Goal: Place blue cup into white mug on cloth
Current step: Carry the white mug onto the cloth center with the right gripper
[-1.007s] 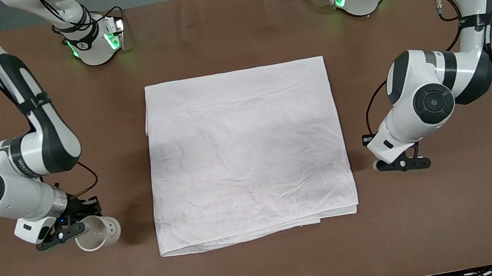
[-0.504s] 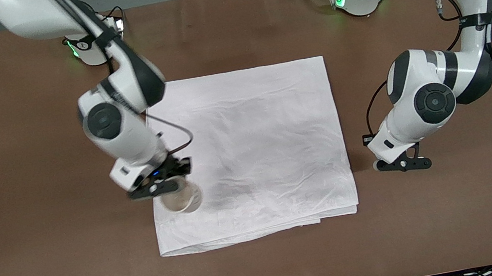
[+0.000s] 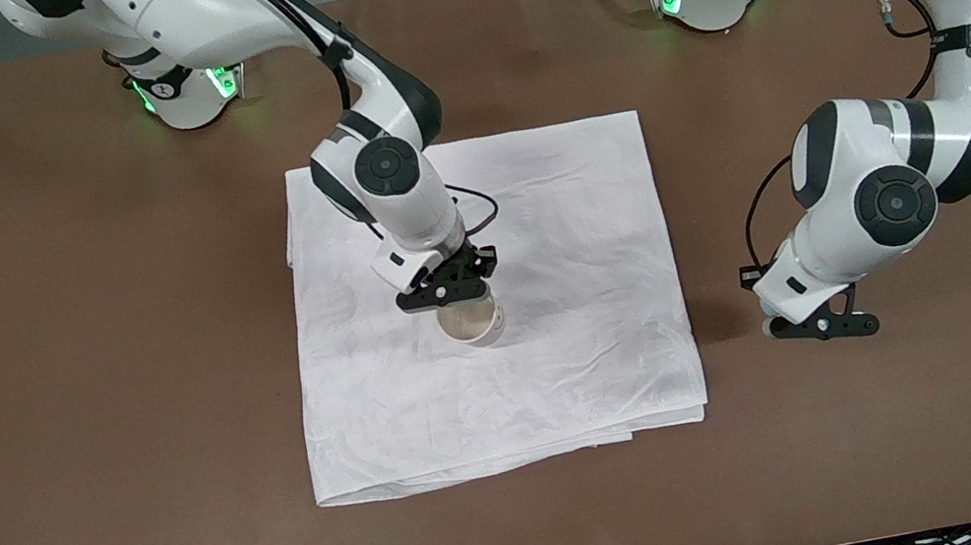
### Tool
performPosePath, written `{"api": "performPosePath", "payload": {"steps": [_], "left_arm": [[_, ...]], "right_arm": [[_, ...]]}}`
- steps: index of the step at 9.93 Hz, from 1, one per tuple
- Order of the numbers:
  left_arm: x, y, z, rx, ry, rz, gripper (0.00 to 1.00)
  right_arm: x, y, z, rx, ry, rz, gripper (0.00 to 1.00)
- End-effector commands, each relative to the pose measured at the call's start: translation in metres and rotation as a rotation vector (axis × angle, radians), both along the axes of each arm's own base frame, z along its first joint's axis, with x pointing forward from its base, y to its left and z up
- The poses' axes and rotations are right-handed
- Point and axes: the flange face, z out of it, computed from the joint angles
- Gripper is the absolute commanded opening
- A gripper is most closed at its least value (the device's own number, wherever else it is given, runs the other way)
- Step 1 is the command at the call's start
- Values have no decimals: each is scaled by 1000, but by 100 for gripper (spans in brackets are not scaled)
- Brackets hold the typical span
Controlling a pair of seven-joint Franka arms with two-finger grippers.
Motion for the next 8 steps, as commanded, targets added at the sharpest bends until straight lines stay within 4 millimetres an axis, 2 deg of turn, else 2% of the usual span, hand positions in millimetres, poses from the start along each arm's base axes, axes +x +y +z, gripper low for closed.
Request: {"api": "performPosePath", "payload": {"steps": [1,2,3,4,5,6,8], "left_arm": [[0,0,7,0,-2,-10,0],[2,8,8,-4,-2,4,0],[5,8,16,-22,-15,13,0],[14,9,34,-30,-52,16,0],[19,9,44,-33,-72,15,0],[22,8,52,-39,-88,15,0],[21,-6,67,-47,-102,-2,0]], "right_arm": [[0,5,-4,-17,-4,0,23],[-2,6,-6,-22,-2,8,94],[-7,9,-5,-37,-8,27,100],[-7,9,-2,-39,-10,30,100],[-9,8,0,-58,11,33,100],[-11,5,10,-80,31,37,100],[-6,-18,79,-102,44,36,100]]}}
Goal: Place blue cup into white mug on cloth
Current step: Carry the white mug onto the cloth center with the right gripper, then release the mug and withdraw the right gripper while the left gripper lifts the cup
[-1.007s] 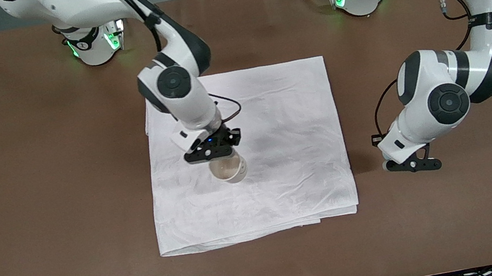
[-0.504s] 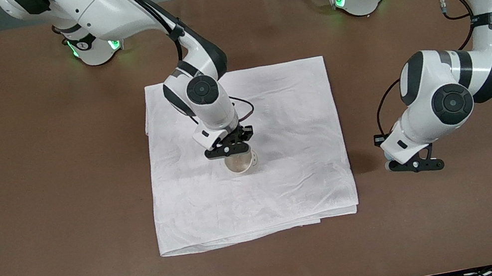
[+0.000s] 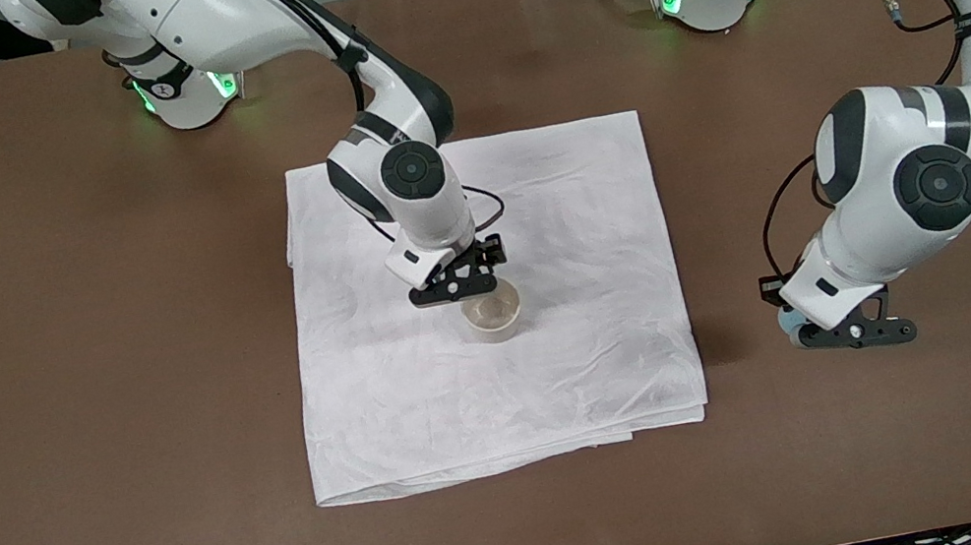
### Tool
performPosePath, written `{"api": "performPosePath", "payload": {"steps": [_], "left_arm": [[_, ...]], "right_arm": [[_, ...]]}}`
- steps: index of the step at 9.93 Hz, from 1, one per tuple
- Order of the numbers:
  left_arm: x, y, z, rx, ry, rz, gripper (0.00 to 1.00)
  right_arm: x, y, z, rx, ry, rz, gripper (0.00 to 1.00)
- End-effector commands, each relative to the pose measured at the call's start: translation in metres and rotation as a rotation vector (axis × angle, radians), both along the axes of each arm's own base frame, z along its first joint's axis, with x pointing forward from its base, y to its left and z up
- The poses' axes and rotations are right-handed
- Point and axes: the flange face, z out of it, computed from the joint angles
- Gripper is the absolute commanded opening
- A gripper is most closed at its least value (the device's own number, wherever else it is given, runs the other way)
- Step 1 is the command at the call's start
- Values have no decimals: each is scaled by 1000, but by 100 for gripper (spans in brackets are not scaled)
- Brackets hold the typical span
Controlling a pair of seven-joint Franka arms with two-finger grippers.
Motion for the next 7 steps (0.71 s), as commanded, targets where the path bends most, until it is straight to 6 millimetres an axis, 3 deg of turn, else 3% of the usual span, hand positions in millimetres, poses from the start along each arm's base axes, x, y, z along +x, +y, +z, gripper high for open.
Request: {"api": "performPosePath", "payload": {"steps": [1,3,4,5,7], "left_arm": [[-7,-28,30,-37,-1,-43,0],[-12,-60,54,-95,-13,-77,0],[-15,-74,53,-127,-2,-85,0],[-24,-104,52,-167,14,-105,0],[-47,-170,48,-191,30,-200,0]], "right_arm": [[2,-38,98,-15,-3,21,100],[8,-82,175,19,-6,-5,100],[15,-115,211,39,-13,-12,100],[24,-153,244,45,-33,-37,100],[41,-246,291,25,-24,-56,100]]}}
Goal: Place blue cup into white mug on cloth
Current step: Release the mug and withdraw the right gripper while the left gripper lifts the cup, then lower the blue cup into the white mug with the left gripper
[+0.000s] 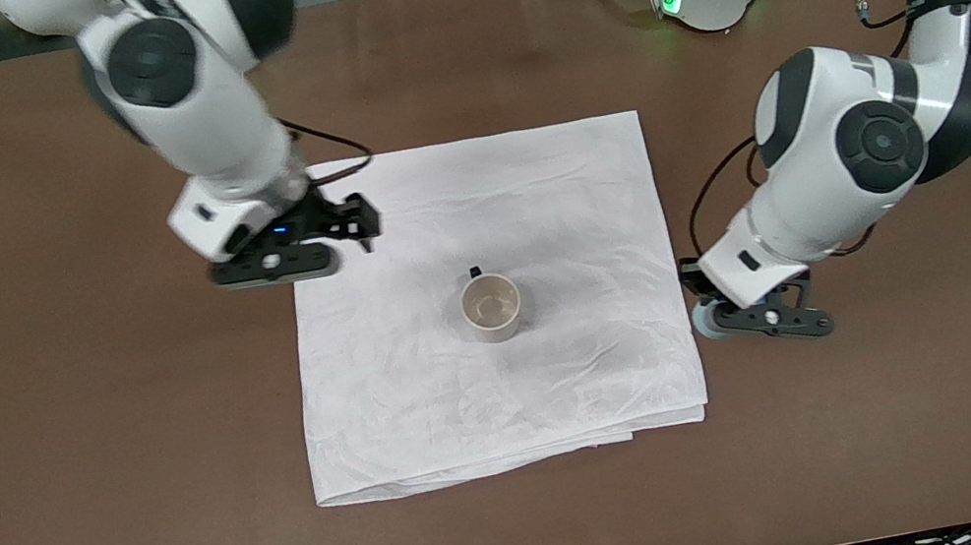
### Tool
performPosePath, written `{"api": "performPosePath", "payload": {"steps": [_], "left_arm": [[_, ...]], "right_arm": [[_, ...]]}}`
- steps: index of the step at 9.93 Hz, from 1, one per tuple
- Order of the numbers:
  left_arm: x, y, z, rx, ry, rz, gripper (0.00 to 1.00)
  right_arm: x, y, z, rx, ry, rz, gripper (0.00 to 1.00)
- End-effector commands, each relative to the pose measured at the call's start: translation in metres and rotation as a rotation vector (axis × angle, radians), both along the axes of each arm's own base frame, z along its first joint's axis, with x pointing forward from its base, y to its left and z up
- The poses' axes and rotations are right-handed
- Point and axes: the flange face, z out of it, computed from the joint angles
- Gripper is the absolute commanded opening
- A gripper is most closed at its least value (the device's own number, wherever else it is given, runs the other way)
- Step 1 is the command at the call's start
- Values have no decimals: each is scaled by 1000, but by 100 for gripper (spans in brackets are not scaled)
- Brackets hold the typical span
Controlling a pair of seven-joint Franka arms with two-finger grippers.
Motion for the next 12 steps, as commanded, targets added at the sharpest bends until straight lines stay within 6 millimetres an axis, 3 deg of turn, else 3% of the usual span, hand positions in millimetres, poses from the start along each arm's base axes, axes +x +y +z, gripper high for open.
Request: {"api": "performPosePath", "payload": {"steps": [1,3,5,6,7,10,12], "left_arm": [[-26,-70,2,-21,6,-94,0],[-55,-130,-8,-26,6,-187,0],[-82,-177,-19,-26,12,-259,0],[-93,-197,-30,-32,8,-289,0],[-100,-212,-40,-45,-6,-305,0],[-102,-231,-66,-70,-31,-324,0],[-108,-238,-82,-61,-17,-334,0]], "right_arm": [[7,-94,36,-12,25,6,100],[1,-172,67,-25,5,33,100],[-19,-246,91,-38,-4,108,100],[-23,-263,97,-38,-3,115,100],[-24,-265,101,-38,-13,110,100],[-19,-268,125,-41,-73,104,100],[-11,-270,117,-40,-61,104,100]]}}
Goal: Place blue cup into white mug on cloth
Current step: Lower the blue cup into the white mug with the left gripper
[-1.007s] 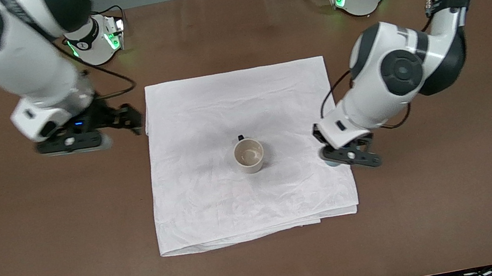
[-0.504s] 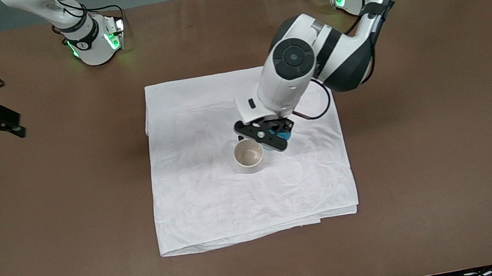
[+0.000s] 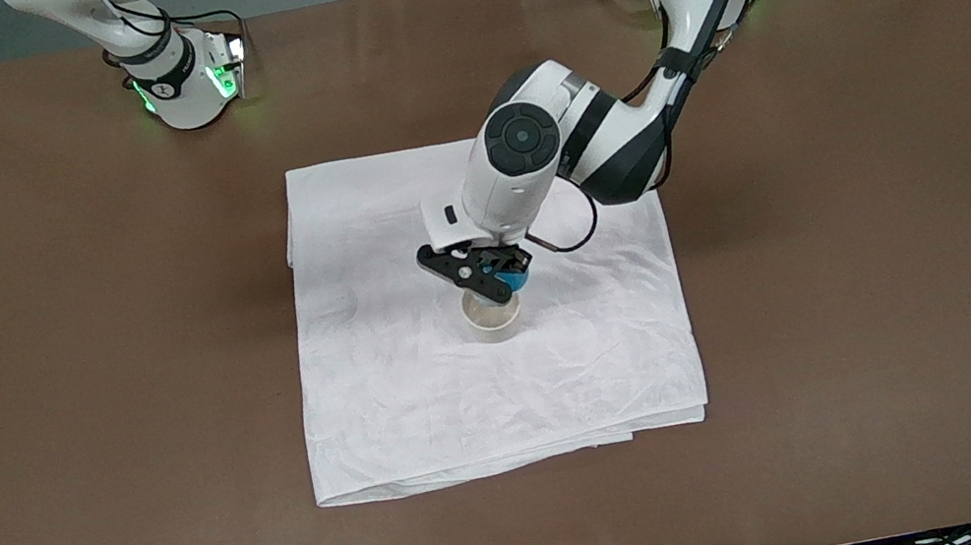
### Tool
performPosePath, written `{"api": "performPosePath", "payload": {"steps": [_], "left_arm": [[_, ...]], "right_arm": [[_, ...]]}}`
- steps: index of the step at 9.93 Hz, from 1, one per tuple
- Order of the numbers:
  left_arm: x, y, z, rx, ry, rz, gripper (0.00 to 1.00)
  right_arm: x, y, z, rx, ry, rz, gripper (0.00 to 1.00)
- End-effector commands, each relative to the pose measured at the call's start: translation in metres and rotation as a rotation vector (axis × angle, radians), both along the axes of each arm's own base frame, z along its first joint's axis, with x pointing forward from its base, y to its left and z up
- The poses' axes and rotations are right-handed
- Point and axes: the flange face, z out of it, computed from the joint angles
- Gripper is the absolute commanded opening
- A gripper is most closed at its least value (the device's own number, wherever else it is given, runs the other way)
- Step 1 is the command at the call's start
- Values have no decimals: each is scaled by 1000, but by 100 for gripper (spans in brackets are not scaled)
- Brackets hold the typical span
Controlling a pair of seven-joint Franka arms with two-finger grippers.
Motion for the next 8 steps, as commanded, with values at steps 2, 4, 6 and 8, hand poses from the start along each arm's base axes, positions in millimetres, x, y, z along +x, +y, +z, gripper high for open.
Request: {"api": "performPosePath", "payload": {"steps": [2,4,6,8], "left_arm": [[1,-10,-8,51,-65,-54,0],[-4,-14,-17,61,-59,-63,0],[-3,-13,-21,76,-75,-75,0],[-3,-15,-27,76,-75,-78,0]], "right_arm": [[9,-5,-8,1,15,1,100],[9,-16,-13,2,33,-19,100],[9,-20,-21,3,51,-23,100],[9,-23,-22,3,53,-29,100]]}}
